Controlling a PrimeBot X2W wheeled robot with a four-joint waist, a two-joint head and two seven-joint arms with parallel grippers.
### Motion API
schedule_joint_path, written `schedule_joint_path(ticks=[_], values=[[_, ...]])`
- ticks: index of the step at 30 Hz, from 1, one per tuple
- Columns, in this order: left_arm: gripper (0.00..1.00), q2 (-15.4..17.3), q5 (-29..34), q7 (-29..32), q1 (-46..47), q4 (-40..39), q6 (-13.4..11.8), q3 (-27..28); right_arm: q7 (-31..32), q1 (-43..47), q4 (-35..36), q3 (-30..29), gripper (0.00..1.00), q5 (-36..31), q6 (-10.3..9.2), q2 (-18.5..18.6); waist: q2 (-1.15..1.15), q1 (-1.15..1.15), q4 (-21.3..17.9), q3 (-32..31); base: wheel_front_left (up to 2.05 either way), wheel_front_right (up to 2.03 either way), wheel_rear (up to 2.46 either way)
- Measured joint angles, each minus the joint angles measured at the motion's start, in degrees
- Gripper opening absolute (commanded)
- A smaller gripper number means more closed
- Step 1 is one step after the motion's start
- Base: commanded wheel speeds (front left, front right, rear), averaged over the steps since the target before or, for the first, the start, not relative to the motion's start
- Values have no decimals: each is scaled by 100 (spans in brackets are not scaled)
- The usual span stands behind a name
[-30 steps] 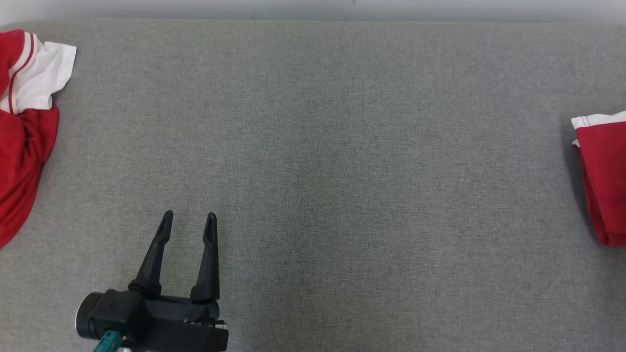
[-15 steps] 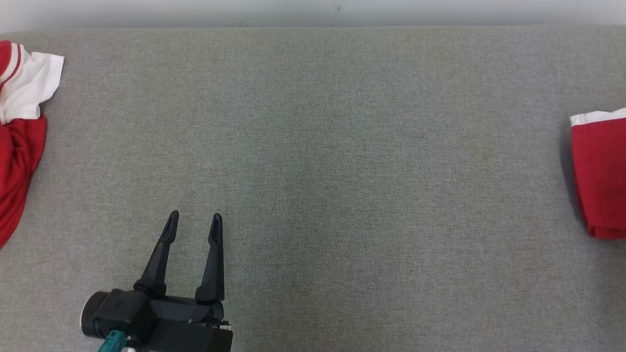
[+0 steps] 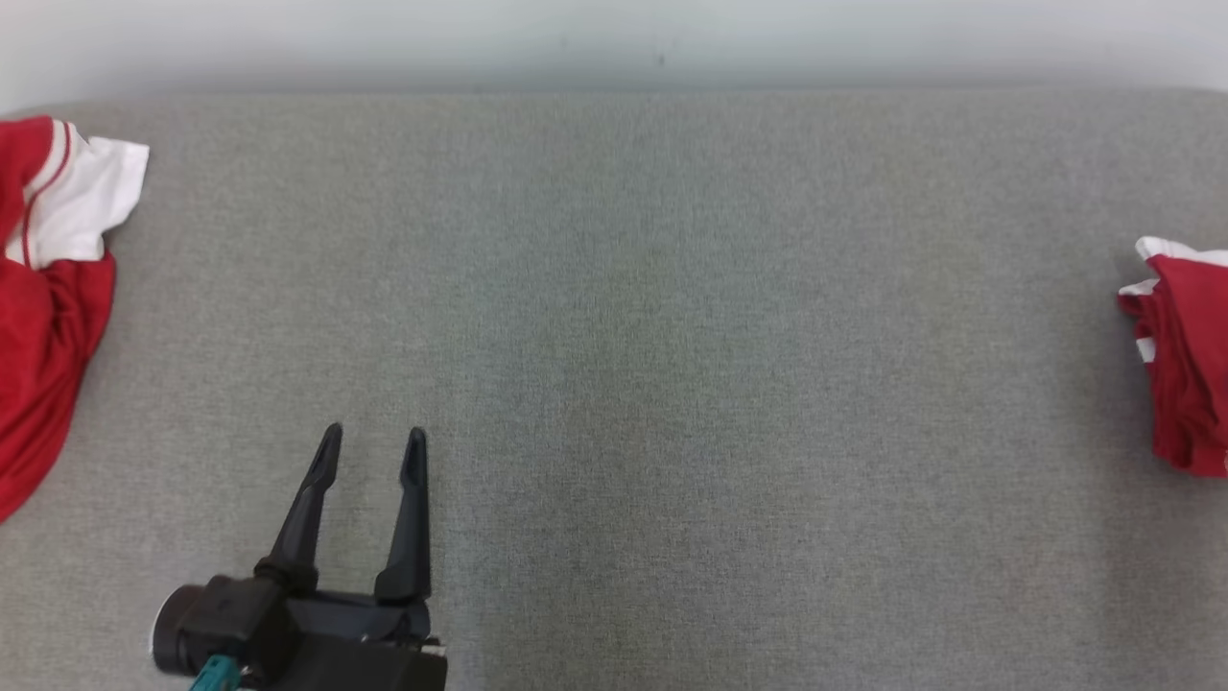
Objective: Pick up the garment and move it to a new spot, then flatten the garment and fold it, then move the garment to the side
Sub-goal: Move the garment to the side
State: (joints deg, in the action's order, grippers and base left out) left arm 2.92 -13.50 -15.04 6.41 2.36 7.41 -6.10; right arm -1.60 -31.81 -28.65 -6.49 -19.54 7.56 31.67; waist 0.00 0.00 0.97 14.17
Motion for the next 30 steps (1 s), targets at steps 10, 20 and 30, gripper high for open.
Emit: schedule_joint_path(ticks=[10,20,30], values=[[100,-5,-131,-1,-350,-16,-35,189,-946,694,253,-66,100,1120,0,-1459,-1,-1,62,-518,0,0,0],[100,-4,32,-1,-746,-116,-193,420,-923,2037,1088,307,100,2148,0,-2526,-1,-1,181,-1160,0,0,0],[100,-4,307,-1,-1032,18,-134,583,-704,2731,1547,881,100,2361,0,-2872,-1,-1,168,-1465,0,0,0]])
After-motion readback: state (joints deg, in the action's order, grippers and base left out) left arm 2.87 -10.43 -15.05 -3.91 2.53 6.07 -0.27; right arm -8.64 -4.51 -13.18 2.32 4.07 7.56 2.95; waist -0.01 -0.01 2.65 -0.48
